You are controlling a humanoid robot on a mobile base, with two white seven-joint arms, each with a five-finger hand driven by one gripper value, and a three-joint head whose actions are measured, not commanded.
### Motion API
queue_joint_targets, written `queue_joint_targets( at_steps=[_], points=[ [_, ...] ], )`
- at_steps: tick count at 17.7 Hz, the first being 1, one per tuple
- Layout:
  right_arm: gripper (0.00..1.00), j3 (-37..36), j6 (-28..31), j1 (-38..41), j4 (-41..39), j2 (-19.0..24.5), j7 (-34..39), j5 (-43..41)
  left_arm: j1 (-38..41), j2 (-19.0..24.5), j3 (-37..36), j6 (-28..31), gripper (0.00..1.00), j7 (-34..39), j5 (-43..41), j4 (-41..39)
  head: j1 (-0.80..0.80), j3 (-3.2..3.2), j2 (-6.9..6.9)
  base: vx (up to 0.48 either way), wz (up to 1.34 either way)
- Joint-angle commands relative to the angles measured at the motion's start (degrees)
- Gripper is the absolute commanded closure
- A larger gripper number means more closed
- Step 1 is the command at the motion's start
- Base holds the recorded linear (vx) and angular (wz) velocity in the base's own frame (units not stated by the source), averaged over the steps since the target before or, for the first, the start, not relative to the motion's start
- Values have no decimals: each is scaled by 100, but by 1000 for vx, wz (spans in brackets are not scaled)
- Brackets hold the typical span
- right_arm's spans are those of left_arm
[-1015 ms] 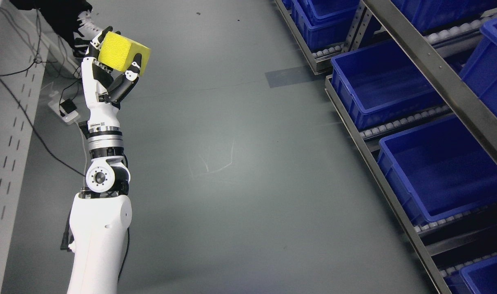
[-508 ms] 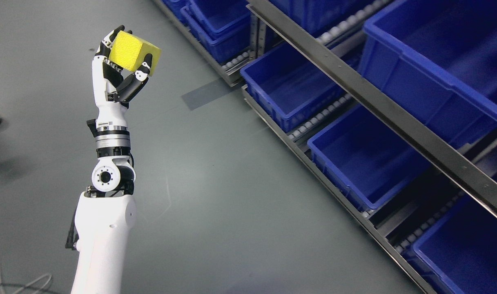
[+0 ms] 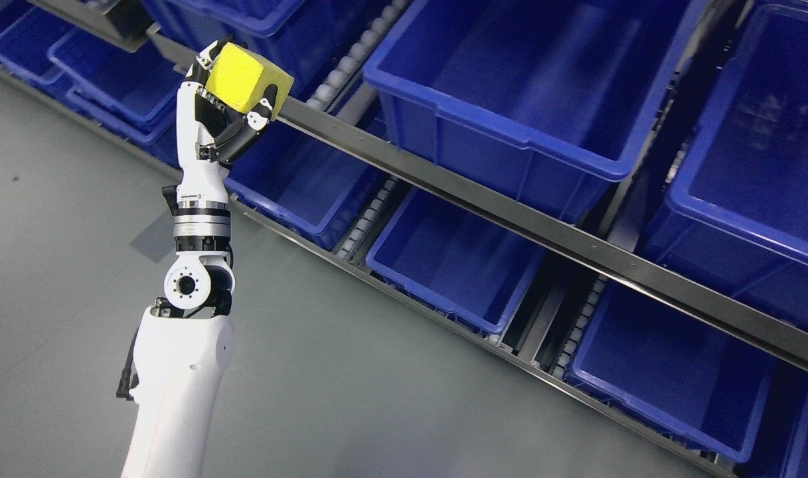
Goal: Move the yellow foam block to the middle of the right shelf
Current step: 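Extend the left hand over a middle-row blue bin and release the cube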
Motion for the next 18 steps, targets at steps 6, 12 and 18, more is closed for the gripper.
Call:
queue_joint_targets(
  at_steps=[6, 12, 18],
  points=[
    [0, 0, 4, -19, -100, -100, 0, 0, -889, 84, -579, -156, 73, -602, 52, -1374, 0, 0, 0, 176, -543],
    [0, 0, 4, -10, -100, -100, 0, 0, -1838, 84, -1669, 1097, 71, -532, 613, -1278, 0, 0, 1, 100, -278],
    [0, 0, 4, -10, -100, -100, 0, 0, -2761, 84, -1670, 3401, 61, -217, 623, 197, 0, 0, 1, 30, -70]
  ],
)
